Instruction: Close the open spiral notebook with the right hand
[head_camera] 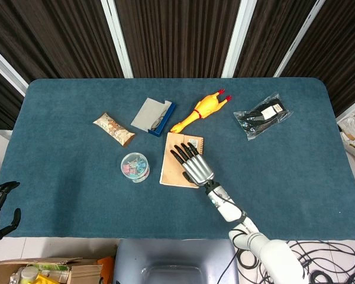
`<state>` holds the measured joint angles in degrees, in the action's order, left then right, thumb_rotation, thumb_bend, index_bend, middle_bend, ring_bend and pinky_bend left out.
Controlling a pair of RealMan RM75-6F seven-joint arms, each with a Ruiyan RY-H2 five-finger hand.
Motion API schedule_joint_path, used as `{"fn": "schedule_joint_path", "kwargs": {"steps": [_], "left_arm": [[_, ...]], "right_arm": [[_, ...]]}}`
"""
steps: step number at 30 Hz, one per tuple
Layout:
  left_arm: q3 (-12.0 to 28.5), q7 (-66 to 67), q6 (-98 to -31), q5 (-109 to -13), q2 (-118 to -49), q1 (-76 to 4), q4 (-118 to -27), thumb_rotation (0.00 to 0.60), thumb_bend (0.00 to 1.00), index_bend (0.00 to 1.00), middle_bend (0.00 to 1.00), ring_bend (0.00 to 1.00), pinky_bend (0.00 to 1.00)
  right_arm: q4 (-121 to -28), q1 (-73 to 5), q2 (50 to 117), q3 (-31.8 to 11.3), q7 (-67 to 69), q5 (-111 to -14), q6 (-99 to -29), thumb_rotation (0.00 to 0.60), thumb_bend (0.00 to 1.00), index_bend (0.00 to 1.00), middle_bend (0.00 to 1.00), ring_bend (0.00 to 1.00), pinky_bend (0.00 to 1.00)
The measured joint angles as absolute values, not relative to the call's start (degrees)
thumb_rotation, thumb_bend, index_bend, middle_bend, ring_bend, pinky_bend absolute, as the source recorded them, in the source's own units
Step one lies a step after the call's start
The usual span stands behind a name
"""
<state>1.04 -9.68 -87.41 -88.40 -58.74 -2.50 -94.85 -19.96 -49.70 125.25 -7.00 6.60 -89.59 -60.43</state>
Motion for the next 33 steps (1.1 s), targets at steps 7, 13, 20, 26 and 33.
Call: {"fn": "schedule_joint_path", "kwargs": {"steps": [7, 13, 20, 26, 33], "left_arm": [[1.03, -9.57, -87.07, -88.22, -58.74, -2.64, -94.88, 0.600, 0.52, 0.22, 0.19, 0.16, 0.38], [0.97, -9.62, -87.07, -88.27, -58.71, -2.63, -94.85, 0.600, 0.52, 0.21, 0.19, 0.16, 0.38], [0.90, -8.90, -87.19, -88.17, -58.85, -2.48, -94.94, 0.600, 0.52, 0.22, 0.19, 0.16, 0.38], [0.97, -7.66, -86.64, -88.05, -59.16, -2.83, -95.03, 0.600, 0.52, 0.21, 0.19, 0.16, 0.38], [1.00, -3.68, -85.75, -87.68, -59.98, -3.36, -95.95, 0.600, 0.52, 0.22, 0.19, 0.16, 0.38]], "right_arm": [[-18.56, -49.75, 125.40, -6.29, 9.37, -89.28, -60.31, 0.600, 0.29, 0.09, 0.03, 0.00, 0.10], [-20.47, -49.19, 123.17, -6.33, 9.88, -89.41, -65.10, 0.600, 0.29, 0.12, 0.03, 0.00, 0.10], [-30.80, -45.98, 115.31, -6.50, 7.66, -89.23, -71.17, 0.600, 0.29, 0.14, 0.03, 0.02, 0.10], [-47.64, -41.17, 105.40, -5.97, 0.76, -88.07, -73.65, 0.600, 0.29, 0.15, 0.04, 0.03, 0.11], [-80.75, -30.21, 86.00, -2.59, -13.54, -83.32, -78.48, 0.600, 0.29, 0.07, 0.04, 0.02, 0.11]]}}
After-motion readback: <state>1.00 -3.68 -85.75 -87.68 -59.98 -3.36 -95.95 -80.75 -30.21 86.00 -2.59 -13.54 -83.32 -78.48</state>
